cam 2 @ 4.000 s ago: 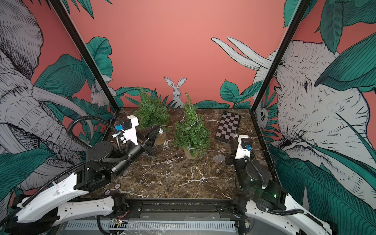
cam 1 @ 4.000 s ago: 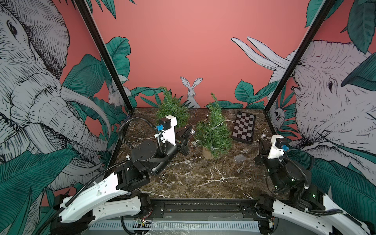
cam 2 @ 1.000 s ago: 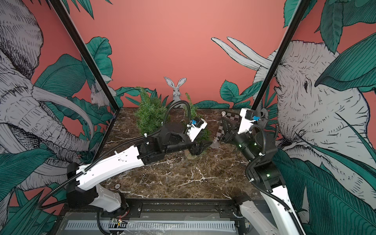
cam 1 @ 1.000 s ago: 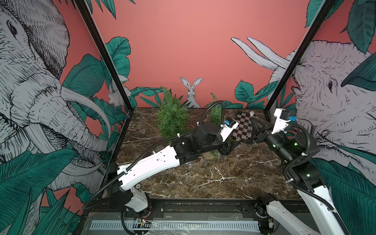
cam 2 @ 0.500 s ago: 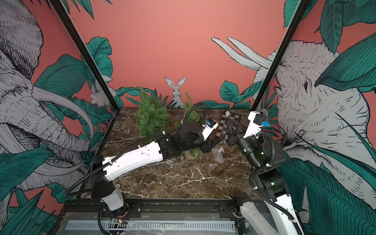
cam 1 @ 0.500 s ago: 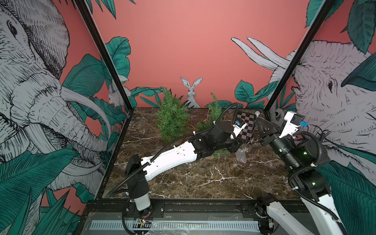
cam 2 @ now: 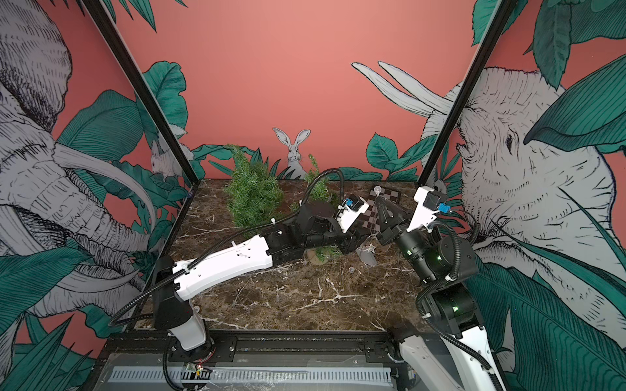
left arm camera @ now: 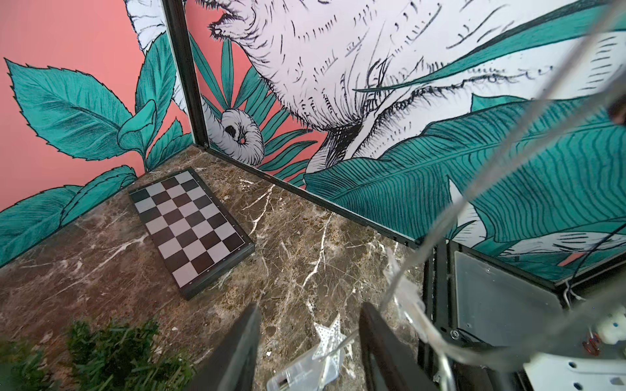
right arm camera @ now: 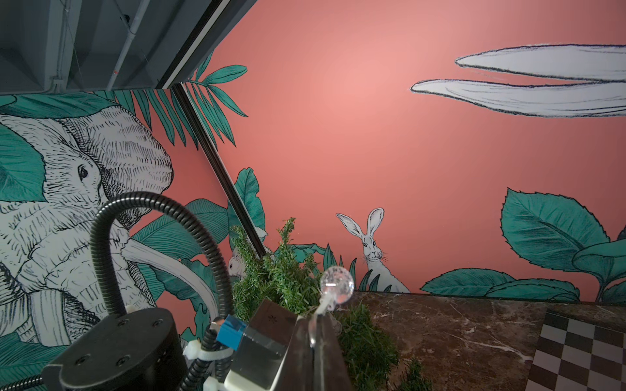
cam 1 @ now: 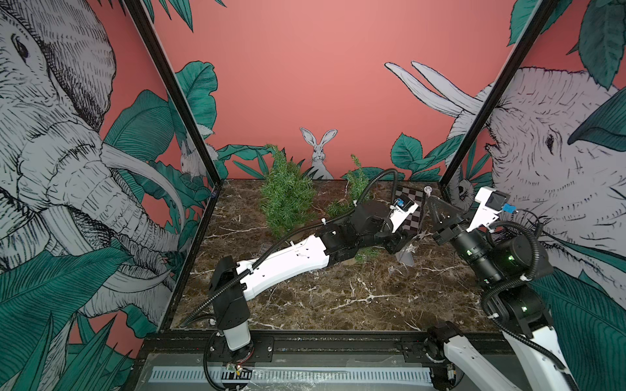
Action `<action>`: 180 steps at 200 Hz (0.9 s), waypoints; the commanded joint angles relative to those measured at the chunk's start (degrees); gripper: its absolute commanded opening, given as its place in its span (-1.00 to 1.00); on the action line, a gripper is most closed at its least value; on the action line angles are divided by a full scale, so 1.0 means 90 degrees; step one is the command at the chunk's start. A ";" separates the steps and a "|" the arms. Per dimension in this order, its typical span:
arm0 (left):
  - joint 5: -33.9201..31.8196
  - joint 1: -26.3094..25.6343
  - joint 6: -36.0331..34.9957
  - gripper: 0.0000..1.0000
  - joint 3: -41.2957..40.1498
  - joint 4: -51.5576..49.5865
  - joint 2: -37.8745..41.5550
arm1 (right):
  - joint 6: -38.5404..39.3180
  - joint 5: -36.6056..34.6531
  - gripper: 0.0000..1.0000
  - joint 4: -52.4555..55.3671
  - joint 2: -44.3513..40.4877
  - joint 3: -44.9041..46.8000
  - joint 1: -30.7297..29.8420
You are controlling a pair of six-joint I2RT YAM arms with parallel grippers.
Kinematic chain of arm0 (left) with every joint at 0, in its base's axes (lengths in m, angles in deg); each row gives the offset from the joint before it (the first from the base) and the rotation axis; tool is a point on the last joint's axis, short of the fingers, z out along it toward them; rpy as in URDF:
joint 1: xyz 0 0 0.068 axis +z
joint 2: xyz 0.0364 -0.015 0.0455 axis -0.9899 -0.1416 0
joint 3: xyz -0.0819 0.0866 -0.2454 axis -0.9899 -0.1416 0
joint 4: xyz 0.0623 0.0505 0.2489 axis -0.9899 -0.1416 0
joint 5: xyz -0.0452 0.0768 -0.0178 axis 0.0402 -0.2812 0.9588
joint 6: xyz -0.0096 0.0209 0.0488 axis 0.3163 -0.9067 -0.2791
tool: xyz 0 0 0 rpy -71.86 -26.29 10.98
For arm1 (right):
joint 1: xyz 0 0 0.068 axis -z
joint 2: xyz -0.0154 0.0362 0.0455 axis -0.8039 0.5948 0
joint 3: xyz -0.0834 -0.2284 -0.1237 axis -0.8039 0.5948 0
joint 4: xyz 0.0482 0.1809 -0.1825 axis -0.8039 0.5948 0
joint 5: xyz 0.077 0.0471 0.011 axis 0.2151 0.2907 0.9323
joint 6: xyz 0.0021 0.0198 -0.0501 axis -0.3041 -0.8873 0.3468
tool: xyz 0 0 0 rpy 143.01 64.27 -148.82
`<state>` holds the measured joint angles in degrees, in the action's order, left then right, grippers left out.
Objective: Wrap string light around the christmas tree
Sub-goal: Wrap the Christmas tree at the center of the board.
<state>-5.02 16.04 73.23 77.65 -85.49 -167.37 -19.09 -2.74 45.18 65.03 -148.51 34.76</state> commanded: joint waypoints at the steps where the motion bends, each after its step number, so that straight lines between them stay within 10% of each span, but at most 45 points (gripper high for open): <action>1: -0.0085 -0.0016 -0.0191 0.03 0.0047 -0.0032 0.0164 | 0.0037 -0.0034 -1.00 -0.0317 -0.0058 -0.0042 -0.0026; 79: -0.0319 -0.0018 -0.0407 -0.44 -0.0078 -0.0602 0.0545 | 0.0133 -0.0083 -1.00 -0.0289 0.0028 -0.0085 -0.0017; 180: -0.0256 -0.0020 -0.0497 0.01 -0.0162 -0.0423 0.0506 | -0.0039 0.0088 -1.00 -0.0476 0.0099 -0.0136 -0.0019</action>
<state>-7.64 16.04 69.61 75.14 -89.99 -162.34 -18.48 -2.89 45.29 66.08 -148.51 34.76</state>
